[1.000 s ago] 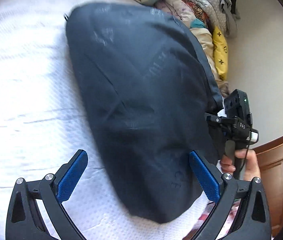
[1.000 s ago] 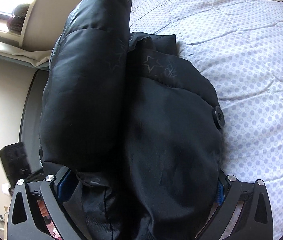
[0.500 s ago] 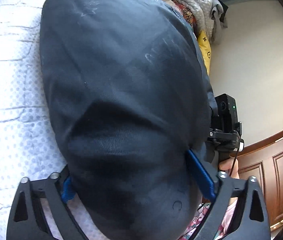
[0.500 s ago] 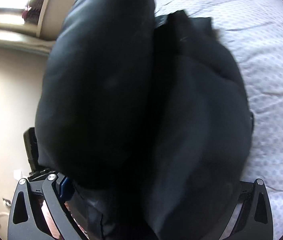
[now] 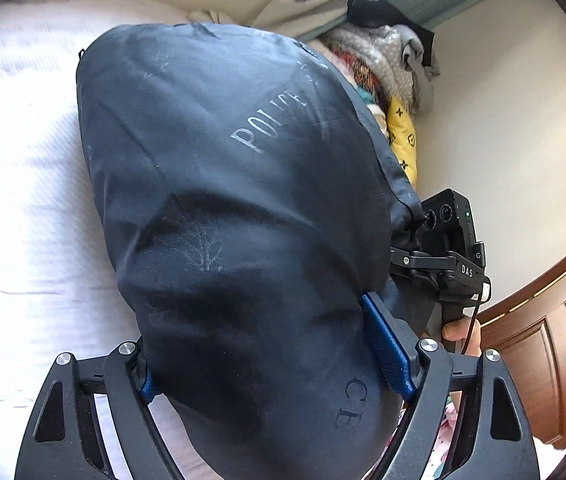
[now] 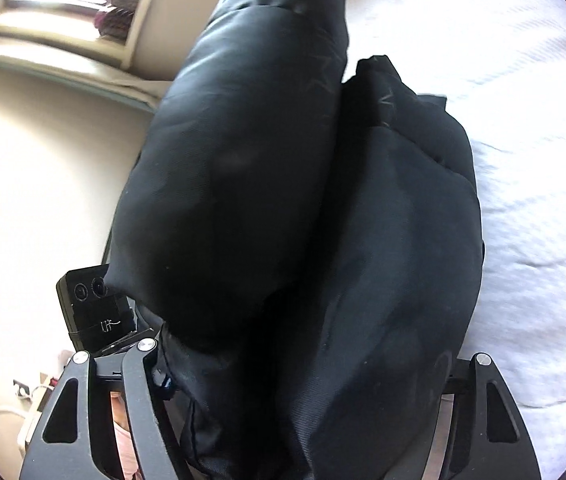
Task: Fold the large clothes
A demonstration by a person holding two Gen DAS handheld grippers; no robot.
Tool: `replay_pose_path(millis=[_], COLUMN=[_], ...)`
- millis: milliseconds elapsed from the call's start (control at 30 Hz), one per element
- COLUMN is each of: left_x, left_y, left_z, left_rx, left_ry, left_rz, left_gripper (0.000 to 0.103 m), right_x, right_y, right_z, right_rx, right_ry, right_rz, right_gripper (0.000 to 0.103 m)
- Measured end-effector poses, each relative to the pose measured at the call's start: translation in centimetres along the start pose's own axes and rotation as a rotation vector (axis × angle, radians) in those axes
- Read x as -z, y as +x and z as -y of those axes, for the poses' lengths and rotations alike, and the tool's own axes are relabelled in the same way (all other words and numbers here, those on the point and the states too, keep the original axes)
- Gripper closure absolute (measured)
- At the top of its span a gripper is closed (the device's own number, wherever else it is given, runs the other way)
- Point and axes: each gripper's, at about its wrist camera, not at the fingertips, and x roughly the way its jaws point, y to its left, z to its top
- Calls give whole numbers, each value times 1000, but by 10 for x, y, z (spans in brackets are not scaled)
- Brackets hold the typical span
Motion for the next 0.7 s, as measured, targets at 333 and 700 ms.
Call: replay_pose_path(millis=[333,700], left_x=[11,22], left_y=[-77,-63], left_z=[-61,-106], left_rx=[-75,-170], left_ry=[-58,-145], left_rz=[102,54], left_gripper=[17,3], right_x=[-6,-8], right_y=[64,115], right_z=[-39,4], right_rx=[-69,44], right_ry=[-62,19], right_rz=[-22,-103], right_gripper=[31,14])
